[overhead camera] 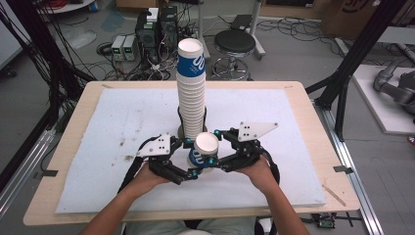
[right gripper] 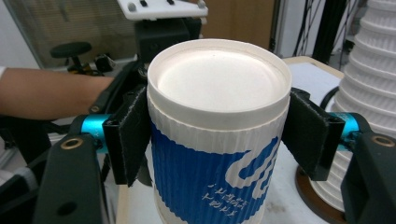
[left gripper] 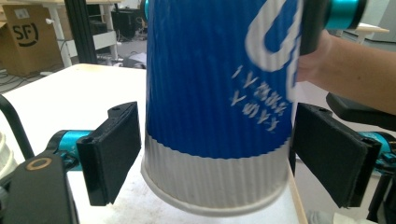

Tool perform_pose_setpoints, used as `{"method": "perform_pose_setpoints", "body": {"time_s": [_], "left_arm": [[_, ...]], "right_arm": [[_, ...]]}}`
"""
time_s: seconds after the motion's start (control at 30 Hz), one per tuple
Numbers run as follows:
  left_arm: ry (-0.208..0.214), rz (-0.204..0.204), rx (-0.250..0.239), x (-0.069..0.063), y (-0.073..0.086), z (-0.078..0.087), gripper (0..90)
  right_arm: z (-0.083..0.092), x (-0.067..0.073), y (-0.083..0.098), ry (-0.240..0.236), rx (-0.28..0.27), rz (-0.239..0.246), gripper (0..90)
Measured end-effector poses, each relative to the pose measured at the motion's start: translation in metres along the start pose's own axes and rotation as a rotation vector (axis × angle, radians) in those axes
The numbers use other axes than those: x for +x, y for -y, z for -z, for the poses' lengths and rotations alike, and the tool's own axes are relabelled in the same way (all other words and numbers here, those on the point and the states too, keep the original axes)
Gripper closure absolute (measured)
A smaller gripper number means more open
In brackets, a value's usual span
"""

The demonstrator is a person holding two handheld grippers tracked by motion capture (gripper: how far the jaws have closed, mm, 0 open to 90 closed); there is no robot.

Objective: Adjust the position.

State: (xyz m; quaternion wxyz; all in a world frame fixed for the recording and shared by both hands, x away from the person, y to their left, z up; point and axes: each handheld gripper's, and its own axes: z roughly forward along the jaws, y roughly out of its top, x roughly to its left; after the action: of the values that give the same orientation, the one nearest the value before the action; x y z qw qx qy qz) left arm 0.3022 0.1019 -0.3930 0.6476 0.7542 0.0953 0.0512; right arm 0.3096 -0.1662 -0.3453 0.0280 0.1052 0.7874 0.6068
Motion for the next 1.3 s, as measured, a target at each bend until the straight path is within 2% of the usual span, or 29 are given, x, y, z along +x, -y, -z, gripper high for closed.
{"method": "perform_pose_setpoints", "body": {"time_s": [0.13,0.27,0.4,0.5,0.7,0.77,0.83,0.97,1.13,1.17,1.3], "left_arm": [[0.005,0.006,0.007,0.002,0.003,-0.002,16.1],[0.012,0.004,0.012,0.002,0.005,-0.002,19.8],[0.002,-0.022,0.037,0.003,0.005,-0.001,23.7],[-0.002,-0.027,0.051,0.003,0.005,-0.001,26.5],[0.003,-0.018,0.073,0.004,0.005,0.000,28.8],[0.006,-0.020,0.083,0.004,0.005,0.001,29.1],[0.003,-0.014,0.090,0.005,0.004,0.002,29.2],[0.001,-0.011,0.122,0.007,0.002,0.004,29.2],[-0.003,-0.022,0.196,0.009,-0.005,0.007,29.4],[-0.005,-0.027,0.214,0.010,-0.007,0.007,29.4],[0.002,-0.052,0.301,0.012,-0.017,0.007,29.4]], "right_arm": [[-0.001,-0.001,0.000,-0.009,-0.018,-0.004,29.5],[-0.001,-0.001,0.001,-0.002,-0.008,-0.007,29.8],[-0.001,-0.003,0.004,0.001,0.000,-0.012,30.4],[-0.001,-0.003,0.005,0.002,0.010,-0.012,30.6],[-0.002,-0.005,0.006,-0.008,0.030,-0.029,30.3],[-0.003,-0.005,0.006,-0.009,0.032,-0.038,28.5],[-0.004,-0.005,0.006,0.001,0.034,-0.045,19.3],[-0.001,-0.005,0.006,0.014,0.029,-0.049,19.2],[0.007,-0.006,-0.001,0.016,0.028,-0.030,19.2],[0.011,-0.006,-0.004,0.022,0.045,-0.011,19.2],[0.016,-0.007,-0.009,0.019,0.083,0.014,19.2]]}}
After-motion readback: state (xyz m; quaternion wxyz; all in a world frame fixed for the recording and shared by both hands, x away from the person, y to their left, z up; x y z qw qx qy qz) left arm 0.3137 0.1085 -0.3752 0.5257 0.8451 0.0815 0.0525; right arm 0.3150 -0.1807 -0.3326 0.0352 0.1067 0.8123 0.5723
